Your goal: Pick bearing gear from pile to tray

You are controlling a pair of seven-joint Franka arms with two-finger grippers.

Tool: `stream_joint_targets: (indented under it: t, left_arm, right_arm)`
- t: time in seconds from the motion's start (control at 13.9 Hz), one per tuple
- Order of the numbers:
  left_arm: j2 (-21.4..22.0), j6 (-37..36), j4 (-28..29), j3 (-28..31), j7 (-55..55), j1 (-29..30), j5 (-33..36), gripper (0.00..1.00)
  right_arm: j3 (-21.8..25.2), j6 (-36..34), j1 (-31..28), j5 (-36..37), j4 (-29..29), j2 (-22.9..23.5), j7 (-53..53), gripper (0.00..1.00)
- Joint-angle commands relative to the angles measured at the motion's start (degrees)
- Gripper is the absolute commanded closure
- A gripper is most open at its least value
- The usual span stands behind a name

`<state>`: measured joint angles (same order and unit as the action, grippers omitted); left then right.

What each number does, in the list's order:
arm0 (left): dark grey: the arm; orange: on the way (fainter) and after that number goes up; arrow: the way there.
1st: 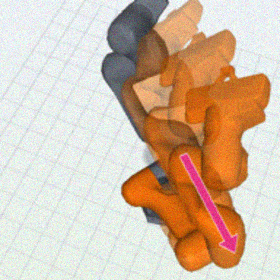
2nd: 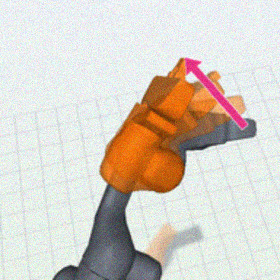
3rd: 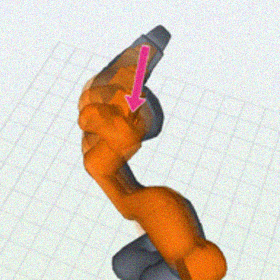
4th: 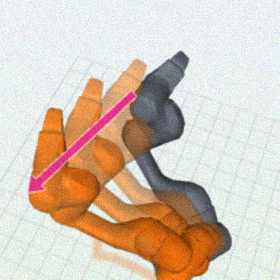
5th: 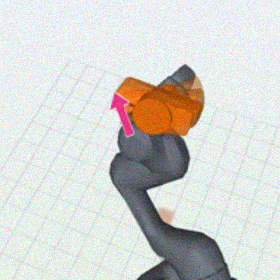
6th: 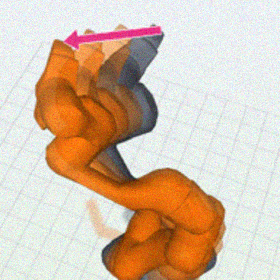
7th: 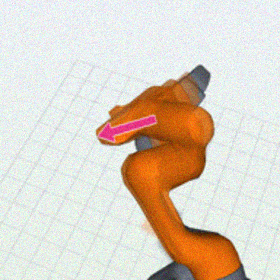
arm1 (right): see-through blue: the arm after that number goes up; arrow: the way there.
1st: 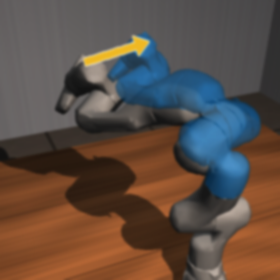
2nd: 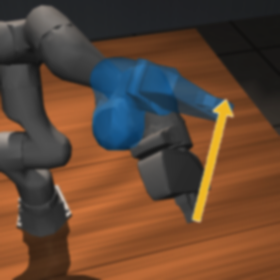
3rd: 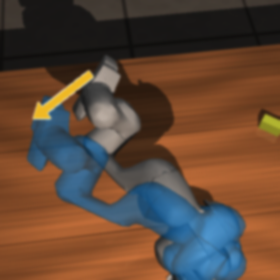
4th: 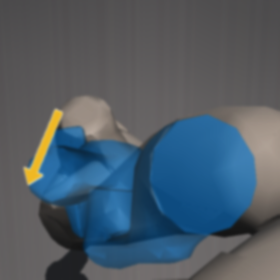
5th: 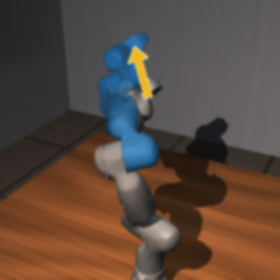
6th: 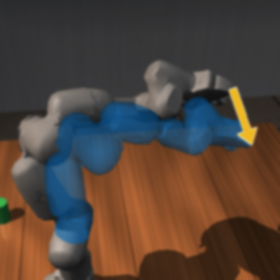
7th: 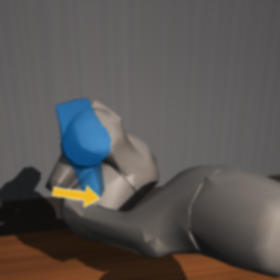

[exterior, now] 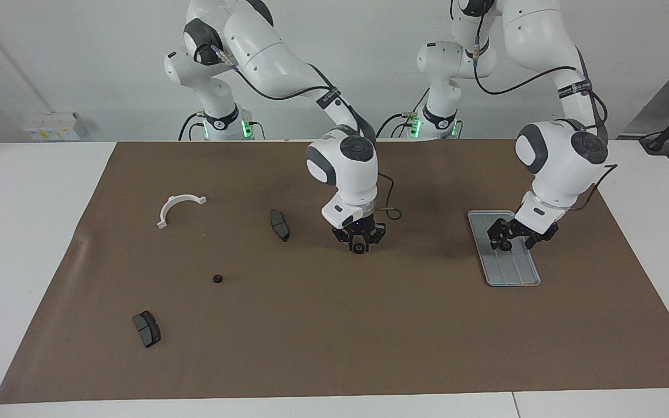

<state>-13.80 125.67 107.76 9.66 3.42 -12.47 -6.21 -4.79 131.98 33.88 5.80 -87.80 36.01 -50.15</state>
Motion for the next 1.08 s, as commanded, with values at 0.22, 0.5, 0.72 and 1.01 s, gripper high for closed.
stream_joint_targets:
  t: [0.22, 0.5, 0.72, 1.01]
  left_arm:
    - [-2.37, -1.48, -5.27, 0.8, -16.05, -10.27, -0.65, 0.0]
    - [-4.21, -1.83, -9.49, 0.89, -24.33, -18.19, -0.47, 0.0]
    - [-9.38, -1.83, -13.96, 0.98, -30.65, -24.16, -0.12, 0.0]
    - [-12.3, -1.05, -14.86, 0.89, -32.69, -28.65, 1.37, 0.0]
  right_arm:
    - [0.4, 1.35, -2.41, 0.7, -3.06, -2.59, -0.13, 0.0]
    - [0.22, 5.11, -11.27, 0.53, -17.2, -14.1, 10.05, 0.0]
    - [0.22, 5.4, -16.46, 0.35, -19.16, -15.44, 17.17, 0.0]
    - [0.22, 5.75, -24.46, 0.09, -18.37, -14.65, 30.0, 0.0]
